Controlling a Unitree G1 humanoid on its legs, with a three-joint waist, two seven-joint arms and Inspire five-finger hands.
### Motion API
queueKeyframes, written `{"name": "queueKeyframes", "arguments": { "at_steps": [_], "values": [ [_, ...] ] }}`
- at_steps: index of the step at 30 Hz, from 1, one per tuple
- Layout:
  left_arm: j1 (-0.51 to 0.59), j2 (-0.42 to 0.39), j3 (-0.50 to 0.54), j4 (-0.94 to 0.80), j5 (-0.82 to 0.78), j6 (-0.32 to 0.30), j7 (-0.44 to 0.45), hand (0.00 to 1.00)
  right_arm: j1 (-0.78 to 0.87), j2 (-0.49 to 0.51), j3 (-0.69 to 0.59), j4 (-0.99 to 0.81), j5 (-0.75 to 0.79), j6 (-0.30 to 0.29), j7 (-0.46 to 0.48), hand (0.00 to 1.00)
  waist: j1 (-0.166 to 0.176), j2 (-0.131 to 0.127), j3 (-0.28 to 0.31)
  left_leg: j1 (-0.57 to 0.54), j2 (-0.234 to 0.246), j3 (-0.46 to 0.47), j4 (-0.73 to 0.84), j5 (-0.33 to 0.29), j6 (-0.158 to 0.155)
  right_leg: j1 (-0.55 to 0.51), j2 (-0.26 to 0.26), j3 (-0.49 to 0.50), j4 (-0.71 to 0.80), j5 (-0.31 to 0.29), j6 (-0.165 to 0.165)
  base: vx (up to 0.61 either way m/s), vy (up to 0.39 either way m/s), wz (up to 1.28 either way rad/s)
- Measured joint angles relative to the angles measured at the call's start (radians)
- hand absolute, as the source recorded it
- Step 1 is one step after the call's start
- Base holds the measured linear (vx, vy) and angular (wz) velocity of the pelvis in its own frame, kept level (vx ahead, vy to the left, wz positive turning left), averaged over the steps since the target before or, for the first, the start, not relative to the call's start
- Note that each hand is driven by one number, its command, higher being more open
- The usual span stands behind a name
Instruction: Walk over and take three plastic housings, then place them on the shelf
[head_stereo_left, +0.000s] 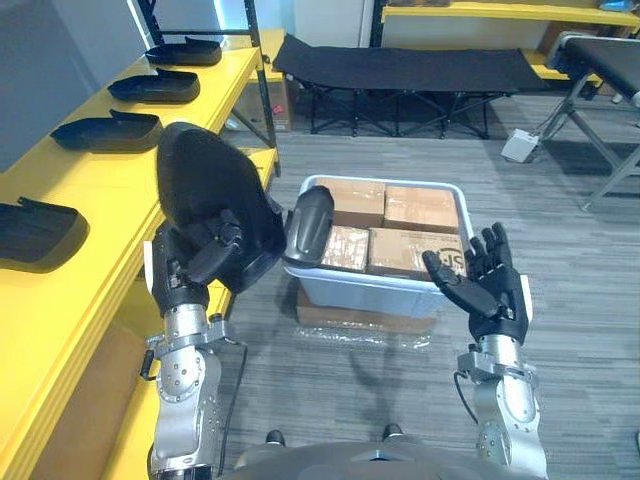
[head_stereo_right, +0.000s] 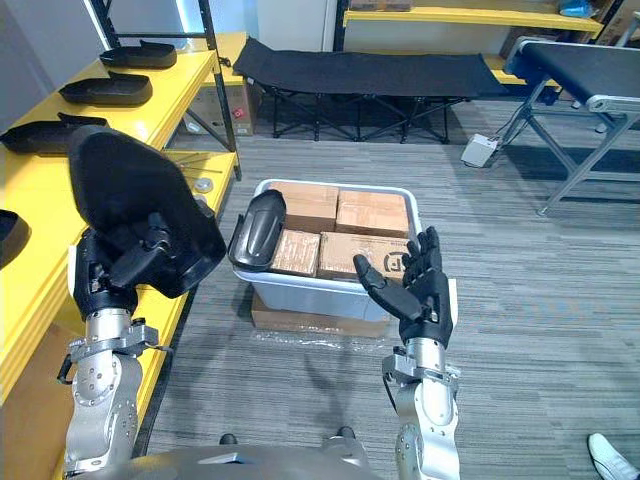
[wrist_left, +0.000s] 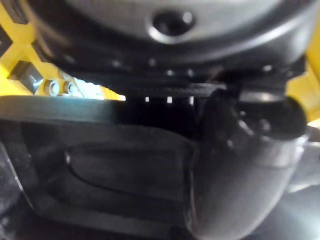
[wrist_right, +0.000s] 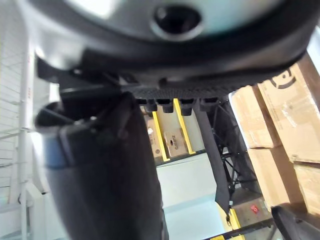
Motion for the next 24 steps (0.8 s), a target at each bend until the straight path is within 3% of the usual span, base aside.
{"name": "queueKeyframes", "arguments": {
  "at_steps": [7,11,18,21,24],
  "values": [
    [0.046,0.001,0.000,-0.002,-0.027,-0.011,-0.042,0.00,-0.025,-0.037,0.094,0.030,-0.018,0.045,0.012,1.00,0.021,0.006,-0.002,-0.003,-0.003,-0.041,0.000,0.001,-0.001,0.031,0.000,-0.045,-0.016,0.000,0.000,0.00,-0.005,0.17],
    [0.060,0.000,0.005,-0.049,-0.031,-0.012,-0.029,0.00,-0.071,-0.041,0.126,0.062,-0.020,0.052,0.064,1.00,0.046,0.004,-0.001,-0.021,-0.006,-0.085,0.001,0.010,-0.001,0.040,-0.001,-0.091,-0.025,-0.001,0.000,-0.02,-0.016,0.33],
    [0.143,-0.010,0.129,-0.085,-0.035,-0.016,-0.012,0.00,-0.194,-0.089,0.226,0.103,-0.055,0.069,0.156,1.00,0.110,-0.004,0.013,-0.051,-0.016,-0.215,0.008,0.031,-0.008,0.102,0.002,-0.237,-0.006,-0.030,-0.001,-0.02,-0.037,0.53],
    [0.203,-0.020,0.170,-0.085,-0.071,-0.016,-0.023,0.00,-0.220,-0.109,0.249,0.104,-0.055,0.069,0.155,1.00,0.146,-0.010,0.028,-0.092,-0.024,-0.281,0.049,0.027,-0.004,0.117,0.001,-0.311,0.035,-0.068,-0.006,-0.03,-0.045,0.72],
    [0.226,-0.026,0.193,-0.085,-0.069,-0.016,-0.078,0.00,-0.228,-0.117,0.250,0.104,-0.054,0.085,0.127,1.00,0.151,-0.014,0.040,-0.135,-0.024,-0.275,0.058,0.039,0.008,0.152,-0.003,-0.419,0.047,-0.087,0.000,-0.02,-0.044,1.24]
  ]
}}
